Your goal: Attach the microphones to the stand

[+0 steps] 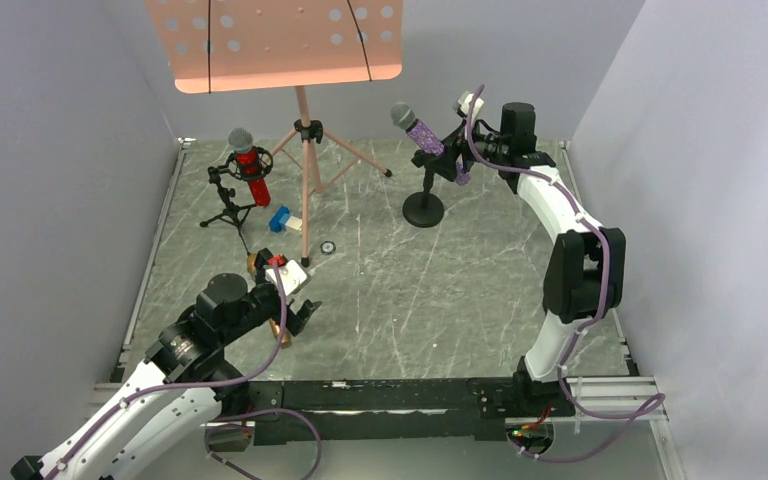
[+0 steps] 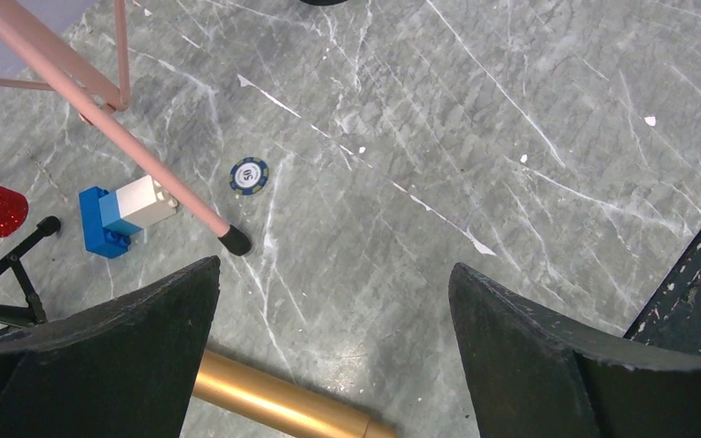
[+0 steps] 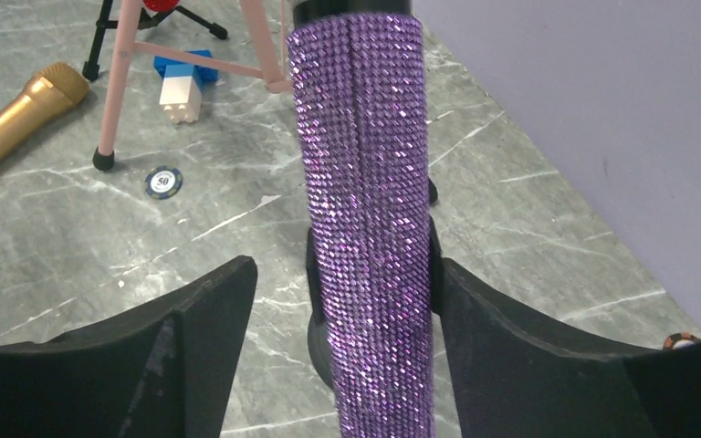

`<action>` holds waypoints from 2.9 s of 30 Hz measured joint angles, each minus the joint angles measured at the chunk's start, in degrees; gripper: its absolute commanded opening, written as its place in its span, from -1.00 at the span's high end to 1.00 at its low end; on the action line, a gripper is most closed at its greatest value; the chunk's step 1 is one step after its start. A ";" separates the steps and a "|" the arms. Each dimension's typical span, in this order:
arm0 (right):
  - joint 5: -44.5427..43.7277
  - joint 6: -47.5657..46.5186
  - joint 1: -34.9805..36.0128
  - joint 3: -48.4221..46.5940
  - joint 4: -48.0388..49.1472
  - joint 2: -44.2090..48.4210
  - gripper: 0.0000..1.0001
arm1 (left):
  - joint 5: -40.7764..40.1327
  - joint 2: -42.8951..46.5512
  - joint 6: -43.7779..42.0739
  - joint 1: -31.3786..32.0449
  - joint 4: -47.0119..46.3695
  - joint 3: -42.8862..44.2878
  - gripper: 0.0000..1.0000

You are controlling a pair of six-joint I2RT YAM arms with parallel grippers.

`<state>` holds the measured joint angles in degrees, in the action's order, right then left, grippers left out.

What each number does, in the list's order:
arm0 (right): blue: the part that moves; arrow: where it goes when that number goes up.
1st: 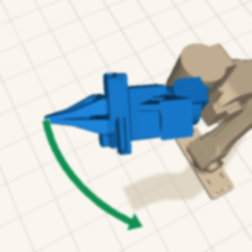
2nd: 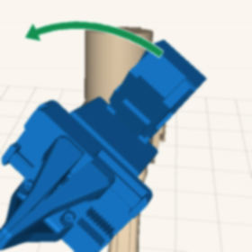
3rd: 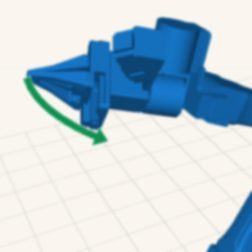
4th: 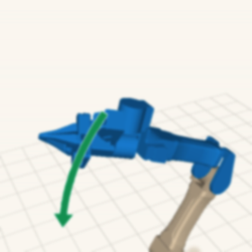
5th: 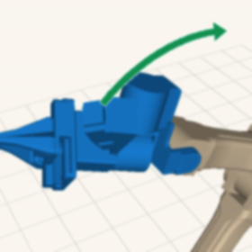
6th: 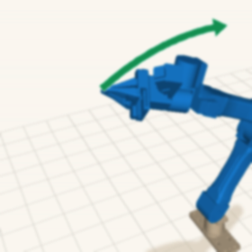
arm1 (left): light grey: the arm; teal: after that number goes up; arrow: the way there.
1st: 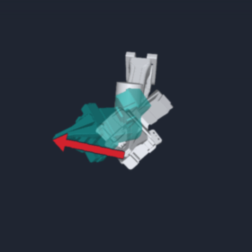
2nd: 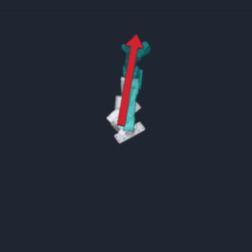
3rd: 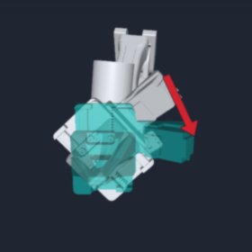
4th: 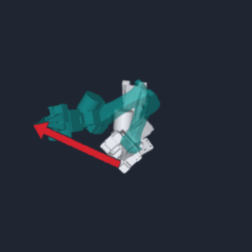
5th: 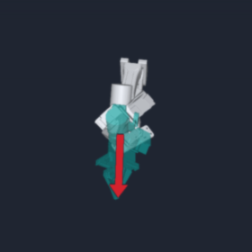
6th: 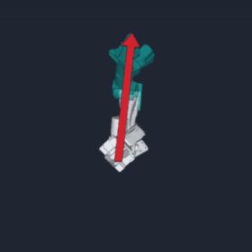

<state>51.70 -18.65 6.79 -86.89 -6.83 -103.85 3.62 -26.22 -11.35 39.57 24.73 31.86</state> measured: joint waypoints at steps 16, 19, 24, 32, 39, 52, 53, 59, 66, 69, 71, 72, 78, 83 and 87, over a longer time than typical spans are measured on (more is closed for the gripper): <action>-4.33 0.68 -2.86 6.38 -0.57 12.33 -0.99 | 0.13 1.46 0.07 0.00 0.02 0.00 -0.99; -6.01 -0.28 -3.89 11.52 -2.23 18.93 -1.00 | 0.33 1.95 0.24 0.00 0.00 0.00 -0.99; -9.73 -1.73 -3.96 15.26 -10.03 29.57 -1.00 | 1.07 2.40 0.48 0.00 0.02 0.00 -0.99; -20.22 -4.90 -7.93 18.16 -25.05 43.71 -1.00 | 1.51 2.40 0.66 0.00 0.02 0.02 -0.99; -30.97 -4.72 -13.94 25.70 -32.33 57.55 -1.00 | 2.58 2.47 0.70 0.00 0.00 0.02 -0.99; -51.23 -2.01 -18.86 30.86 -37.68 65.42 -0.98 | 3.28 3.82 0.68 0.00 -0.04 0.02 -0.99; -52.04 -2.64 -19.26 32.11 -37.99 66.27 -0.98 | 3.26 3.69 0.68 0.00 -0.04 0.02 -0.99; -55.25 -7.78 -20.79 35.50 -41.13 70.07 -0.98 | 3.21 1.38 0.68 0.00 -0.26 0.02 -0.99; -57.86 -11.15 -21.33 37.07 -42.14 72.17 -0.98 | 3.04 -0.33 0.68 0.00 -0.17 0.02 -0.99; -58.66 -10.69 -21.84 38.73 -41.99 71.43 -0.97 | 3.04 -0.35 0.66 0.00 -0.22 0.02 -0.99; -59.12 -10.01 -22.38 40.00 -41.79 70.73 -0.96 | 3.04 -0.61 0.63 0.00 -0.24 0.02 -0.99; -59.19 -9.68 -22.69 40.70 -41.51 70.51 -0.96 | 3.04 -0.79 0.61 0.00 -0.22 0.02 -0.99; -58.69 -9.33 -25.83 42.47 -41.00 70.20 -0.98 | 3.04 -2.12 0.48 0.00 -0.20 0.02 -0.99; -55.49 -11.65 -32.26 44.98 -38.32 70.05 -0.98 | 3.04 -2.40 0.48 0.00 -0.15 0.02 -0.99; -49.33 -15.02 -38.38 47.10 -38.12 70.05 -0.98 | 3.06 -2.40 0.46 0.00 -0.17 0.02 -0.99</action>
<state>2.37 -33.67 -31.59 -39.79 -44.95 -33.80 6.68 -28.62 -10.90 39.57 24.56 31.88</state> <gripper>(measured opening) 0.989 0.993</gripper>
